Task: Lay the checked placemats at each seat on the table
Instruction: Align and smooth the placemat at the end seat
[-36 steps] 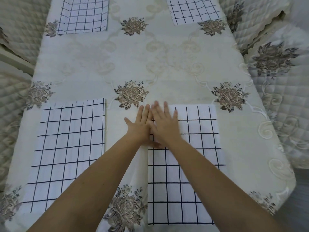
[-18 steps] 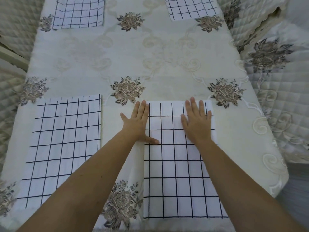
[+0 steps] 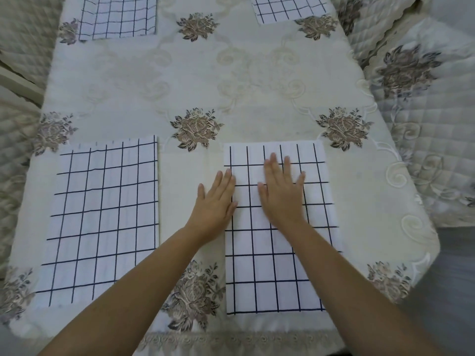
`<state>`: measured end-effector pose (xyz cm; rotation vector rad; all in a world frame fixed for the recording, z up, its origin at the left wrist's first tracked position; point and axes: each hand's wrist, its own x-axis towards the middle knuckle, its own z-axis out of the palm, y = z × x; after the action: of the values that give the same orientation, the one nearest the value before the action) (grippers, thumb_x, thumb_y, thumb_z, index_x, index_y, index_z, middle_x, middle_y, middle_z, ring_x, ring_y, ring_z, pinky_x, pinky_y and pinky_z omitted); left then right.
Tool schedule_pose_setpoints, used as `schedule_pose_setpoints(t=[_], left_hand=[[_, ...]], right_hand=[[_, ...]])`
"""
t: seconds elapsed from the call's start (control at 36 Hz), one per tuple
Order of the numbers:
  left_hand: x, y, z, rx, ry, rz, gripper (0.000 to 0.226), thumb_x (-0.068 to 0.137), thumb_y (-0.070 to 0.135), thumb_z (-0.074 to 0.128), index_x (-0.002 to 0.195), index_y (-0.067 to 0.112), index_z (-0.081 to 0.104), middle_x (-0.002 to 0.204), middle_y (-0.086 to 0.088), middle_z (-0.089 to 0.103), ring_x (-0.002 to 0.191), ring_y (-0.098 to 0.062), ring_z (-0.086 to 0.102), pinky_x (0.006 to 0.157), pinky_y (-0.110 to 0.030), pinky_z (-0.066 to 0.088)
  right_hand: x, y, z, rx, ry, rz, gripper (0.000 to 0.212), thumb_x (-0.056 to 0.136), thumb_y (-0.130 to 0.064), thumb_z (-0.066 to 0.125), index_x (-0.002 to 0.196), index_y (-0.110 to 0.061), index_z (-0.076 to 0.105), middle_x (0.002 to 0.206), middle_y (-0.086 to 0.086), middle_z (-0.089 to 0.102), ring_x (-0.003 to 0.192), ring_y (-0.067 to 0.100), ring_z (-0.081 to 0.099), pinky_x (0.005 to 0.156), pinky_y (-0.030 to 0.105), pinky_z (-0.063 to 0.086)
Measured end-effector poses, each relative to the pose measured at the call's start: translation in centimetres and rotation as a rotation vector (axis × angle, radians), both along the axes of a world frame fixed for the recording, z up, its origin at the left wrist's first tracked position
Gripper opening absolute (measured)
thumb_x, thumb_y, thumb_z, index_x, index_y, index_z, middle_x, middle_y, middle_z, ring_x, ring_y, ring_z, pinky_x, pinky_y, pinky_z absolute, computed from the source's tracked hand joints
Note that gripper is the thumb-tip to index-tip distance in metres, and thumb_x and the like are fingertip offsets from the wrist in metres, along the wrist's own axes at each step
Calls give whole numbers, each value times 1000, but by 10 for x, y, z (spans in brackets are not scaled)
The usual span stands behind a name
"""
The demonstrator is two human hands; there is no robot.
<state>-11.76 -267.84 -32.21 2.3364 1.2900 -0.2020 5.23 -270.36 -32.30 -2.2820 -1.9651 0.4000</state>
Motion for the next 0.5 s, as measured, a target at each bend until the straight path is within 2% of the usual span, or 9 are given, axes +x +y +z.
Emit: schedule_pose_setpoints(t=[0.06, 0.08, 0.17, 0.25, 0.31, 0.36, 0.42, 0.5], left_hand=[[-2, -7, -8, 33, 6, 3, 78, 79, 52, -13, 149, 16, -6, 145, 10, -26, 134, -8, -27, 116, -50, -1], [-2, -10, -11, 45, 9, 6, 79, 80, 53, -16, 149, 15, -4, 146, 9, -24, 135, -9, -25, 115, -50, 0], [-4, -17, -17, 122, 10, -6, 79, 84, 55, -25, 145, 11, -1, 150, 3, -11, 139, -19, -14, 113, -55, 6], [-5, -18, -20, 141, 43, 2, 73, 87, 51, -21, 144, 10, 1, 151, 0, -6, 141, -21, -7, 111, -57, 12], [-3, -19, -19, 166, 48, 10, 69, 92, 51, -10, 145, 10, 3, 152, 0, -5, 142, -20, -4, 111, -57, 14], [-3, -19, -20, 167, 73, 0, 68, 89, 52, -4, 143, 12, -7, 151, 2, -15, 141, -17, -13, 113, -56, 8], [-3, -19, -21, 168, 103, -10, 70, 84, 53, -7, 141, 15, -15, 149, 3, -22, 139, -14, -21, 114, -54, 3], [-3, -19, -20, 176, 130, -17, 77, 81, 56, -8, 146, 14, -9, 149, 3, -22, 138, -13, -21, 114, -53, 4]], right_hand=[[-23, -7, -1, -58, 55, 32, 67, 89, -41, 5, 149, -13, 15, 158, 2, 7, 145, 30, 5, 111, 59, 8], [-33, -11, -2, -73, 77, 44, 65, 90, -40, 7, 148, -13, 18, 157, 3, 11, 145, 30, 8, 111, 58, 12], [-51, -22, -8, -52, 37, 32, 54, 92, -33, 25, 137, -12, 46, 146, 6, 42, 134, 31, 39, 100, 56, 36], [-47, -28, -12, -33, 8, 39, 51, 92, -33, 27, 136, -15, 47, 145, 3, 43, 133, 28, 41, 100, 53, 38], [-39, -30, -14, -9, -9, 48, 53, 92, -35, 28, 139, -16, 44, 147, 3, 40, 135, 28, 38, 102, 54, 35], [-30, -31, -17, -1, -10, 25, 55, 92, -37, 27, 141, -16, 39, 150, 2, 35, 138, 29, 33, 105, 55, 31], [-18, -34, -19, 1, -18, -15, 56, 92, -38, 27, 143, -16, 35, 151, 3, 33, 139, 30, 30, 105, 56, 29], [6, -42, -20, 1, -50, -82, 57, 92, -38, 28, 142, -14, 37, 150, 4, 34, 138, 32, 32, 103, 57, 33]])
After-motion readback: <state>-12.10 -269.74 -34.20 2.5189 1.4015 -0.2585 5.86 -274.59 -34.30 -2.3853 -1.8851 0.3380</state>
